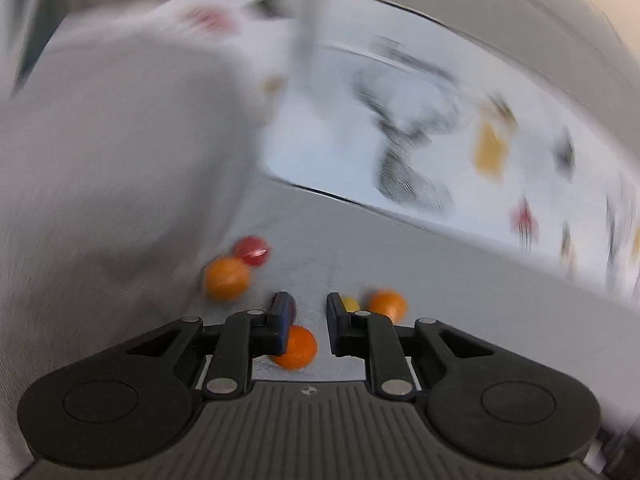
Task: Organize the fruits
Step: 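Grasp a red date with the left gripper while the right gripper grasps a mandarin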
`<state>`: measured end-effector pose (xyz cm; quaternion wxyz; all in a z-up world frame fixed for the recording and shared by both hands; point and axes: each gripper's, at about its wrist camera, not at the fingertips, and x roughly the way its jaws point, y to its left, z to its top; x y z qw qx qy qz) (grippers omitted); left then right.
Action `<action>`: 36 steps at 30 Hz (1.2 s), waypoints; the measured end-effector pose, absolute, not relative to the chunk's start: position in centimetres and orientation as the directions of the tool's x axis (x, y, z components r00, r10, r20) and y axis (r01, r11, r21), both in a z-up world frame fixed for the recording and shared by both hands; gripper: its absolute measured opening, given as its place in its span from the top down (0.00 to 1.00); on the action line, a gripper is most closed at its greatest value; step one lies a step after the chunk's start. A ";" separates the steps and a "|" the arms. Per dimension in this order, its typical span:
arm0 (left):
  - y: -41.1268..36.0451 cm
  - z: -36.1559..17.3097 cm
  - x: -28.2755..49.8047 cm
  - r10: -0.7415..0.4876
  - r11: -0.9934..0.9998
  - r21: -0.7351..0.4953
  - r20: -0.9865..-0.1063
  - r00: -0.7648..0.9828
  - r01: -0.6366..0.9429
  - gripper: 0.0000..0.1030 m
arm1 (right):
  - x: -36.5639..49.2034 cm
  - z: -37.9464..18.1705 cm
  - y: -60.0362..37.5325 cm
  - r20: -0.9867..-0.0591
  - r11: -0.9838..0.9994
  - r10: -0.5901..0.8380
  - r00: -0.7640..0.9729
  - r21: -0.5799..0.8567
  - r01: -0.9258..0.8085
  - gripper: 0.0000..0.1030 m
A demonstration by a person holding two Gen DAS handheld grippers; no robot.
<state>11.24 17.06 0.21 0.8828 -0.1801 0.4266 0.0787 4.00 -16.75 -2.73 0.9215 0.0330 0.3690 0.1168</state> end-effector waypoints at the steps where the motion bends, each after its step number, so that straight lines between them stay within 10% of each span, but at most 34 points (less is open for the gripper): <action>1: 18.2 -0.2 11.5 -0.039 0.895 -0.303 -0.786 0.618 -0.328 0.81 | 4.1 -2.6 -16.6 -0.663 0.967 0.254 0.704 0.155 -0.202 0.73; 20: 18.0 -3.5 14.3 -0.024 0.872 -0.274 -0.852 0.523 -0.407 0.77 | 12.5 -4.7 -7.9 -0.623 0.872 0.489 0.610 0.347 -0.344 0.73; 36: 17.5 -5.3 16.6 0.039 0.880 -0.192 -0.883 0.468 -0.435 0.72 | 19.3 -9.9 -2.6 -0.721 0.882 0.470 0.509 0.372 -0.288 0.51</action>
